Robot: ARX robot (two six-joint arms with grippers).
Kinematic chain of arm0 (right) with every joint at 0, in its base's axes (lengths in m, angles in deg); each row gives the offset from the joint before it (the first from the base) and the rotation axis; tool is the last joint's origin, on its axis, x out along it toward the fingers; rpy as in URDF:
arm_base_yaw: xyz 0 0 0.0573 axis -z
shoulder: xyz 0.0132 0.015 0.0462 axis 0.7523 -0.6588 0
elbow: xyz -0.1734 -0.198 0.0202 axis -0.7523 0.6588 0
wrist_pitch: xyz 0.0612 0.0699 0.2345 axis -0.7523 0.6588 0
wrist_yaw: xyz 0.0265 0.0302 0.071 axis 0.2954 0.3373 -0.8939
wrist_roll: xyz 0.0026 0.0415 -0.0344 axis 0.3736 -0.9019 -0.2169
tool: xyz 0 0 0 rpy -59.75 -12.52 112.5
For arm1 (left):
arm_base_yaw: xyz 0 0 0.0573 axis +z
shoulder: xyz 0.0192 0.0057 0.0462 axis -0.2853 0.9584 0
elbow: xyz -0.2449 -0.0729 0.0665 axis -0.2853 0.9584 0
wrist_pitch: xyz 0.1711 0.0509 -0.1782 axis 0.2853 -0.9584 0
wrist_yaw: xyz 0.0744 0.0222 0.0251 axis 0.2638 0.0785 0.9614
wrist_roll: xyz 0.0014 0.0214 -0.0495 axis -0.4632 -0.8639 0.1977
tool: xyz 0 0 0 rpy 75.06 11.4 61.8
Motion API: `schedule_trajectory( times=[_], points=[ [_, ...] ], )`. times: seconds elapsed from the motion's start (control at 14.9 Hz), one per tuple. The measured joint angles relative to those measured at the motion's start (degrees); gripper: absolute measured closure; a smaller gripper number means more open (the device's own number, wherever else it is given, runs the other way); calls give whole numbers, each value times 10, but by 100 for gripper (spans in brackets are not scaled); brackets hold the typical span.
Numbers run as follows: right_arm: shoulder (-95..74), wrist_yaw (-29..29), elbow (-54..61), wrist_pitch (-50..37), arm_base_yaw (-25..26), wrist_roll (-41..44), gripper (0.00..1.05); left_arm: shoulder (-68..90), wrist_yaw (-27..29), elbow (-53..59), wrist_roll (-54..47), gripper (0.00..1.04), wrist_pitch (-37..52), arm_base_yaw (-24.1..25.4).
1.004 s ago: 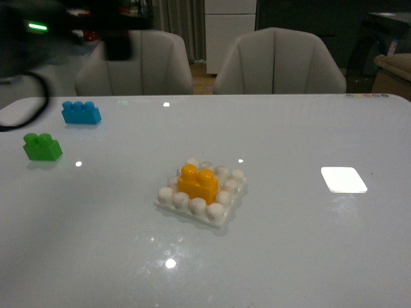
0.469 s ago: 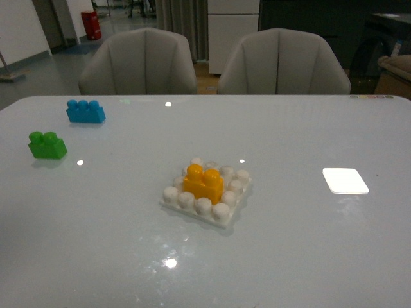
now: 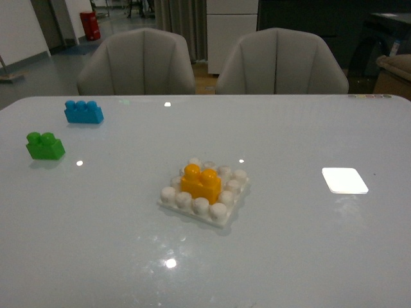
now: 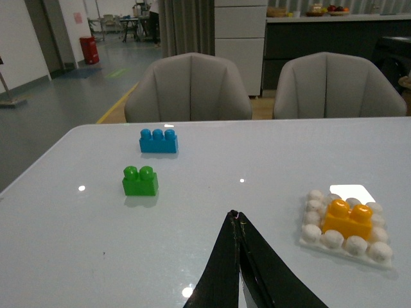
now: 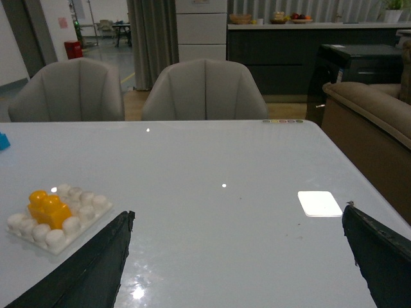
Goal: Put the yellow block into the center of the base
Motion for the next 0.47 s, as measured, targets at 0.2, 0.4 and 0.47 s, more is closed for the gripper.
schedule_trajectory(
  times=[0.2,0.4,0.47],
  points=[
    [0,0,0,0,0,0,6,-31,0,20,0,103,6,0],
    [0,0,0,0,0,0,6,-83,0,24,0,103,-48,0],
    [0,0,0,0,0,0,6,-99,0,24,0,103,-66,0]
  ],
)
